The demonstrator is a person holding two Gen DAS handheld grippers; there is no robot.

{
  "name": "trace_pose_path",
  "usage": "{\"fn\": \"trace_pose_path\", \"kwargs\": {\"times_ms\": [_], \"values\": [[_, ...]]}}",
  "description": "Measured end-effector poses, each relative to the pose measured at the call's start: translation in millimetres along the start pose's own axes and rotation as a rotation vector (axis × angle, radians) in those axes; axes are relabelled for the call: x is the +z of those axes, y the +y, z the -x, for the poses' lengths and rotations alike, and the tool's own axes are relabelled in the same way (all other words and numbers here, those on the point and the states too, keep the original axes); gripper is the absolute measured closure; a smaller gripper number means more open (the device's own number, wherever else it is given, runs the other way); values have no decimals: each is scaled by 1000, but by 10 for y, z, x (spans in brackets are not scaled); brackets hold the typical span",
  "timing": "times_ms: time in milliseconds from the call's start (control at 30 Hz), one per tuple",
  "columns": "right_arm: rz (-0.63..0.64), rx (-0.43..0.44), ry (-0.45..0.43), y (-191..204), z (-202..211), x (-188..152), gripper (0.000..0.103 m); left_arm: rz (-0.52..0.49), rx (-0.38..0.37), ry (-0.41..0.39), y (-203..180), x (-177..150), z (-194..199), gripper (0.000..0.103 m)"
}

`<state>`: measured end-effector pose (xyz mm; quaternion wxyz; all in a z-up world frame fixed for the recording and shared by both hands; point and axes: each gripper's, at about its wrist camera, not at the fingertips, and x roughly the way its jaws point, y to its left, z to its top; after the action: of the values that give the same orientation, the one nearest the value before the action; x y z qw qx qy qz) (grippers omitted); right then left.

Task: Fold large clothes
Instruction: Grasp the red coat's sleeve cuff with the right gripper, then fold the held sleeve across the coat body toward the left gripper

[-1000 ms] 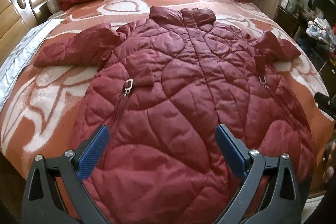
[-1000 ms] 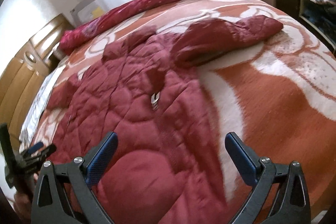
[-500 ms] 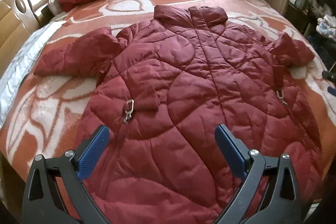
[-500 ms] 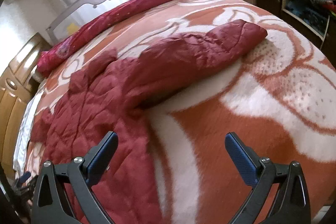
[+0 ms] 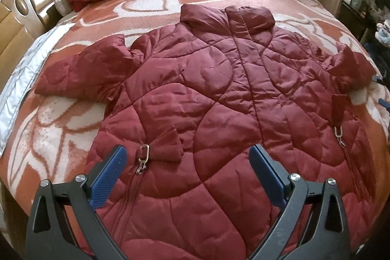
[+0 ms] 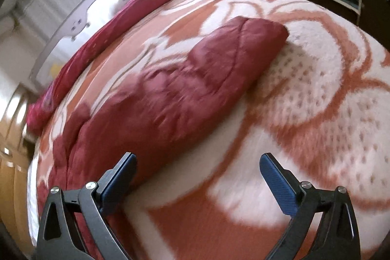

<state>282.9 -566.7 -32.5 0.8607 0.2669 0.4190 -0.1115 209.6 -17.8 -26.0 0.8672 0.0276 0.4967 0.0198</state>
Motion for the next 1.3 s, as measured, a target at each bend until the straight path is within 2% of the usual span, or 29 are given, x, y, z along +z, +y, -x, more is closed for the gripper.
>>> {"fn": "trace_pose_path", "kwargs": {"times_ms": [67,300,433,467,533,567,600,700,867,1000,1200,1300], "values": [[-23,-14,-27,-95,-115,170,4,5,-1,11,-1,30,-51,2],[-159,-42,-50,-470,-557,582,23,15,9,42,-17,89,-214,2],[-165,-28,-107,-503,-652,691,24,4,9,57,-45,96,-288,2],[-165,-33,-114,-484,-663,694,28,3,9,59,-44,100,-301,2],[-142,-41,-110,-455,-712,738,51,17,9,69,-30,103,-327,2],[-135,-42,-99,-442,-732,752,70,24,2,74,-21,103,-338,2],[-133,-26,-89,-427,-737,756,81,27,-3,80,-19,100,-350,2],[-102,-2,-109,-297,-595,721,91,15,-6,86,-52,85,-369,2],[29,75,-158,141,-275,650,94,4,-35,87,-75,95,-347,2],[143,178,-182,661,36,507,94,18,-59,87,-30,104,-303,2],[272,347,-156,1396,249,227,95,37,-62,65,105,118,-216,2],[337,397,-115,1798,252,-7,95,64,-88,58,214,153,-180,2]]}}
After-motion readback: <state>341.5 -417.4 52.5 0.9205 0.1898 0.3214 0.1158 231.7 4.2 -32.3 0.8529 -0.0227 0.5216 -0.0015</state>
